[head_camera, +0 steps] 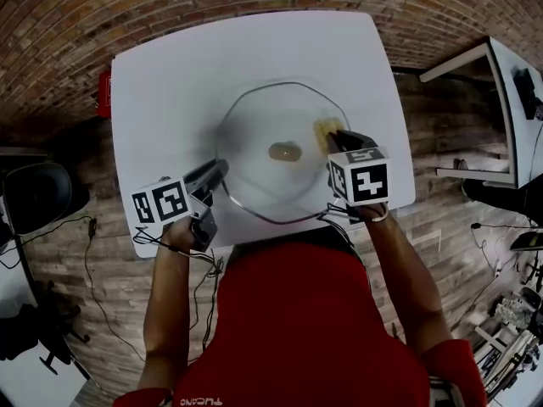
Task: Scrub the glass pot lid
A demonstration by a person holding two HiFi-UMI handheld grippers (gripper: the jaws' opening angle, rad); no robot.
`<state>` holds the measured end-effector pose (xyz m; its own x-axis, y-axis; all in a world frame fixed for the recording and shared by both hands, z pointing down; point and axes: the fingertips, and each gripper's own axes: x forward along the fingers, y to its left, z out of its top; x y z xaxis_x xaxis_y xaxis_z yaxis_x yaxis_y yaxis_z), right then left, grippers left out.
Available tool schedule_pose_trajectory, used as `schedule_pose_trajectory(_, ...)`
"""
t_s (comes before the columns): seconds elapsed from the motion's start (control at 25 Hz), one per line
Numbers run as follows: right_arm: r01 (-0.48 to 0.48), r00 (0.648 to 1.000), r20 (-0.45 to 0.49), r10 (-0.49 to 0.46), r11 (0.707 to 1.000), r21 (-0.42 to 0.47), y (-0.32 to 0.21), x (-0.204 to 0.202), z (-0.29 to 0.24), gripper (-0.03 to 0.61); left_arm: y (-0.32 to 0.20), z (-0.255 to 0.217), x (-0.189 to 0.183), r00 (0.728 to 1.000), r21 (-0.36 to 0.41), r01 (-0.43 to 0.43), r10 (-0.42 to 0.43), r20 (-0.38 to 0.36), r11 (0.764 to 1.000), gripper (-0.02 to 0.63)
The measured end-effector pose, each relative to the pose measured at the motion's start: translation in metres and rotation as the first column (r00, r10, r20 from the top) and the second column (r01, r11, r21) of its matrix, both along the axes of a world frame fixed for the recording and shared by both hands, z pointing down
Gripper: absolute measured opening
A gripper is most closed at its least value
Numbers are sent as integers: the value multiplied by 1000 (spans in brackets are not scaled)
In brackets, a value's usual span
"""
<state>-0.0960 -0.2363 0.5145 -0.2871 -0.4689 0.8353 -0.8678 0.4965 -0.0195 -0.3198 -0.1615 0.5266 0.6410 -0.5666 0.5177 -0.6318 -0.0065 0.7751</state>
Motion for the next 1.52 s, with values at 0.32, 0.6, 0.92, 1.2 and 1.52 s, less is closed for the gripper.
schedule_pose_trajectory(0.32, 173, 978, 129, -165, 983, -58, 60, -70, -20, 54, 0, 0, 1, 1000, -2, 6, -6, -3, 1000, 97)
schedule_pose_trajectory(0.6, 406, 904, 208, -374, 903, -143, 130, -150, -8, 52, 0, -1, 2, 1000, -2, 18, -18, -9, 1000, 97)
schedule_pose_trajectory(0.92, 337, 938, 146, -315, 928, -157, 115, -107, 5, 54, 2, 0, -1, 1000, -5, 25, -25, -18, 1000, 97)
schedule_pose_trajectory(1.2, 141, 987, 98, -128, 979, -150, 85, -23, 3, 54, 1, 0, 0, 1000, -6, 24, -24, -13, 1000, 95)
schedule_pose_trajectory(1.52, 133, 977, 173, -121, 989, -63, 67, -40, -22, 54, 0, -1, 0, 1000, 2, 29, -29, -10, 1000, 95)
